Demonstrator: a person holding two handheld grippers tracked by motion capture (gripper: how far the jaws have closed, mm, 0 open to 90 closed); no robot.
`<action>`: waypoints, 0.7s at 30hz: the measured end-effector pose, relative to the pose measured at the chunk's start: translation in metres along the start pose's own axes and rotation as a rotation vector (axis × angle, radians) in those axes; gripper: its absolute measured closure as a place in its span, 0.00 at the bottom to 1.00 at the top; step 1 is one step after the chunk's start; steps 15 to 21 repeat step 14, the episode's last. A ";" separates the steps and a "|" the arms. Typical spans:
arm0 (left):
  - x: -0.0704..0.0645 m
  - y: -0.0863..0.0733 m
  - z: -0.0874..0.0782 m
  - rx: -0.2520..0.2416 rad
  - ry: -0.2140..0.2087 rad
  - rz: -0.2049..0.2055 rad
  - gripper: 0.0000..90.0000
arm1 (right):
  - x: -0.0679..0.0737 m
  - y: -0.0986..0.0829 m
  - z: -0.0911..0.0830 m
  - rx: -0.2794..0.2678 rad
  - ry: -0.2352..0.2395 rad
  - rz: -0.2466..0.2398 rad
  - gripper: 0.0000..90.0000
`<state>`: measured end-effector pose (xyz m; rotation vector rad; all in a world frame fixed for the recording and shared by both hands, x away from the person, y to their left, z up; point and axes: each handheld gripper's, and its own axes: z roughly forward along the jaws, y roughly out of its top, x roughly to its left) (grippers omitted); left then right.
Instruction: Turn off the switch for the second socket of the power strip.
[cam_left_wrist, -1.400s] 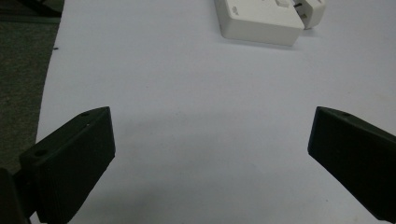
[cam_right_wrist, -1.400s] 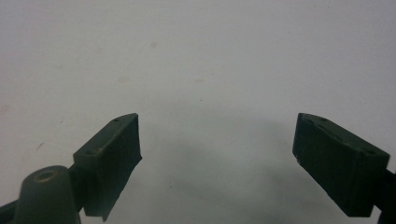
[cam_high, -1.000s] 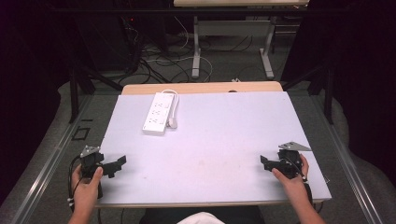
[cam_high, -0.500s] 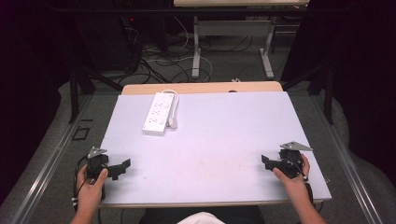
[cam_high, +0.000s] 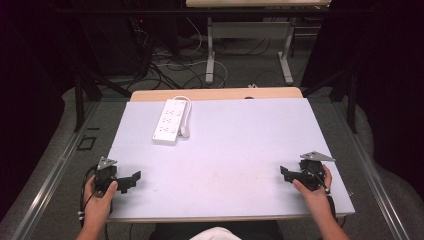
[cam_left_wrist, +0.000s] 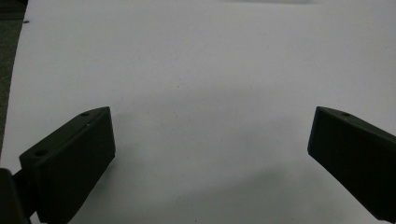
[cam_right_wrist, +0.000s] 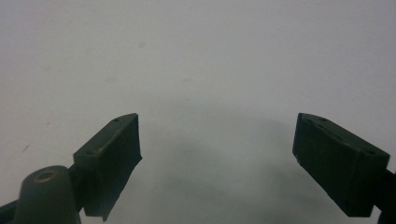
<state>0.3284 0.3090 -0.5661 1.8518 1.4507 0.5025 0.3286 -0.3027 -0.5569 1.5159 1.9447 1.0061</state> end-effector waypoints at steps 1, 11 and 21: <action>0.000 0.000 0.000 -0.001 0.001 0.001 0.01 | 0.000 0.000 0.000 0.000 0.000 0.001 0.16; 0.001 0.000 -0.001 0.000 0.002 -0.006 0.01 | -0.001 0.000 0.000 0.001 -0.003 0.009 0.16; 0.001 0.001 0.000 0.008 0.013 -0.004 0.01 | 0.000 -0.001 0.000 0.001 -0.001 0.010 0.16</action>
